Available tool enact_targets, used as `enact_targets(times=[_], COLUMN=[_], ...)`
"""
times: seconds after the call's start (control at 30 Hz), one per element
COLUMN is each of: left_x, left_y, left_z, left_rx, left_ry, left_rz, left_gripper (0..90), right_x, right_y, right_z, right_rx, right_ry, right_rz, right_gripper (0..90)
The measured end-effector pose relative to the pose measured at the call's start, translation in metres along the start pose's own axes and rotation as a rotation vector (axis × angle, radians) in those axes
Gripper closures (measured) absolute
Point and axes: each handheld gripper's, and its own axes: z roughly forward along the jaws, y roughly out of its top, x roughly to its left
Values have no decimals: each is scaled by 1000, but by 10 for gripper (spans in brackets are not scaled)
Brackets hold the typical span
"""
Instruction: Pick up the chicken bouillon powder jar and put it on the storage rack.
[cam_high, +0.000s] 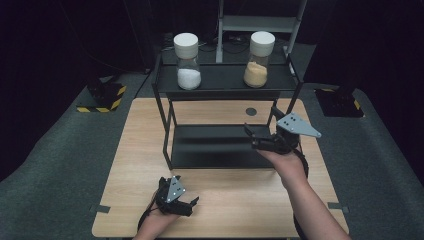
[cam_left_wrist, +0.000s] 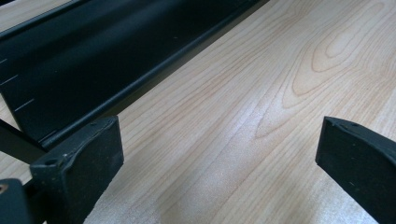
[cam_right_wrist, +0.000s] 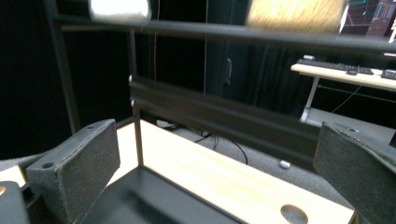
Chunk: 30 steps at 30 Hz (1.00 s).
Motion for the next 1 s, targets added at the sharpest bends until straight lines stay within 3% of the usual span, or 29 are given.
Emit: enact_targets(times=[0.43,1.0], left_x=[0,-1], left_y=[0,0], left_z=[0,0], left_rx=[0,0], left_ry=[2,5], left_rz=[0,1], left_gripper=[11,12], right_x=[8,10], right_y=[-50,-112], right_z=[-13,-26], right_rx=[88,264], right_ry=[0,-31], right_rz=[26,67], right_gripper=[0,0])
